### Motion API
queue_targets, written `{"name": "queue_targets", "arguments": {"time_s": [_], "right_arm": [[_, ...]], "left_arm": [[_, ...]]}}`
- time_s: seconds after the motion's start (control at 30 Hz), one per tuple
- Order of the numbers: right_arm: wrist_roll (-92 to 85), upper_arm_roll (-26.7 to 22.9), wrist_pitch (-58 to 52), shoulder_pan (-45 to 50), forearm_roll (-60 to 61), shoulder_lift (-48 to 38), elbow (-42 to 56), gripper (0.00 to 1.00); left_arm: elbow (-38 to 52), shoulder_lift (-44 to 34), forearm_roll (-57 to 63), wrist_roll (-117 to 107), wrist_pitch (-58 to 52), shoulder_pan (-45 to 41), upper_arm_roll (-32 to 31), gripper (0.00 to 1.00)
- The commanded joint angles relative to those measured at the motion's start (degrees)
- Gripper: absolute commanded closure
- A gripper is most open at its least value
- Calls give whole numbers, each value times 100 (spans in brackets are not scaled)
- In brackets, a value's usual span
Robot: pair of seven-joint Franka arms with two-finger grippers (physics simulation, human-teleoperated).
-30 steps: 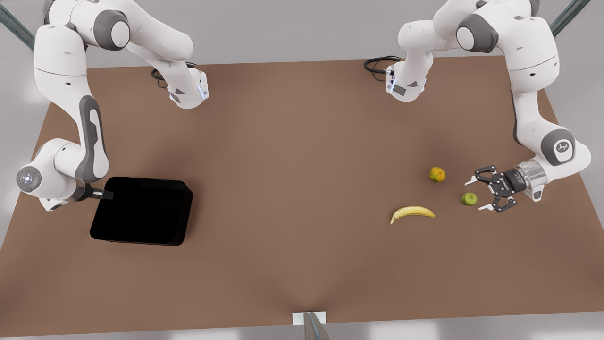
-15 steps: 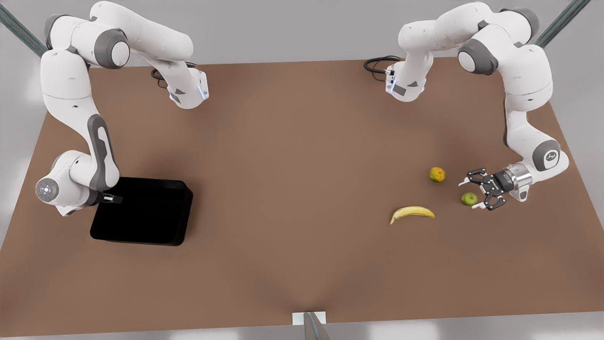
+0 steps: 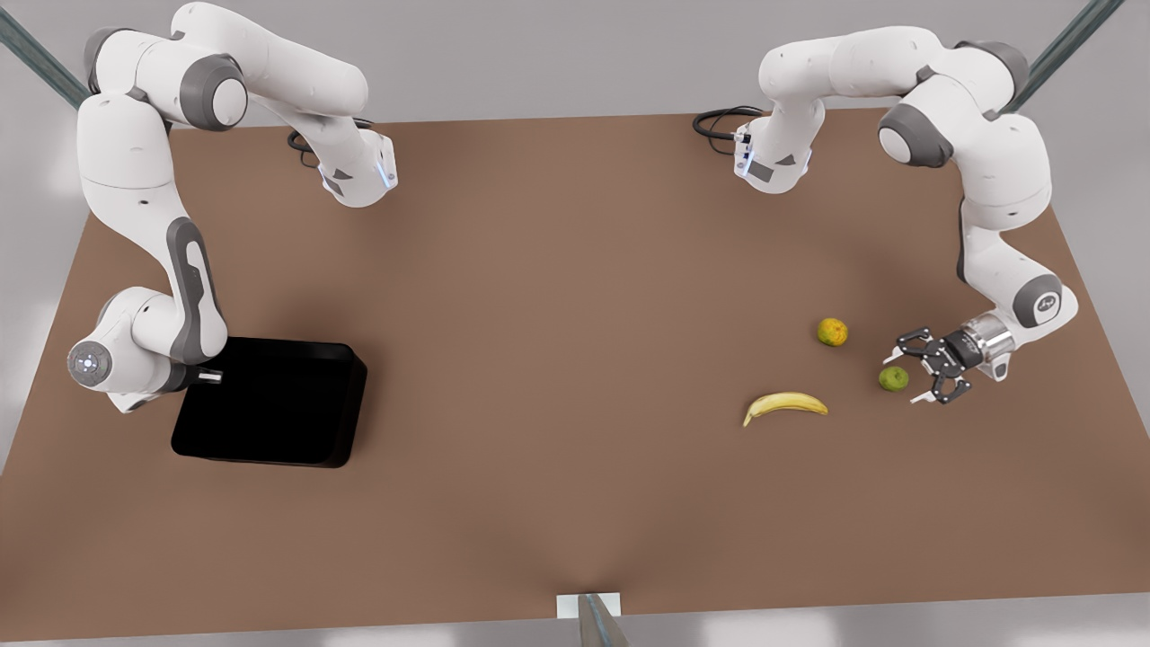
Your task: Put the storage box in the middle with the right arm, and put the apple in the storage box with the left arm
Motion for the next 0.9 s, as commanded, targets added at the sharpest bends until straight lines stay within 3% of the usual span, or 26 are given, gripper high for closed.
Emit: {"name": "queue_targets", "arguments": {"time_s": [0.0, 0.3, 0.43, 0.73, 0.87], "right_arm": [[0, 0, 0, 0, 0, 0, 0, 79], [8, 79, -246, 61, 35, -114, 158, 79], [17, 738, -255, 255, 132, -264, 378, 79], [61, 1266, -246, 2030, 826, -44, 1494, 79], [61, 1345, -422, 2856, 835, 712, 2619, 79]], "left_arm": [[1, 6, -25, 0, 19, 1, 0, 0], [-16, 217, -33, 668, 116, 1, -53, 0], [-51, 296, 63, 870, 142, 18, -53, 0], [-113, 375, 177, 914, 186, 97, 0, 0], [-122, 463, 125, 949, 213, 106, 0, 0]]}}
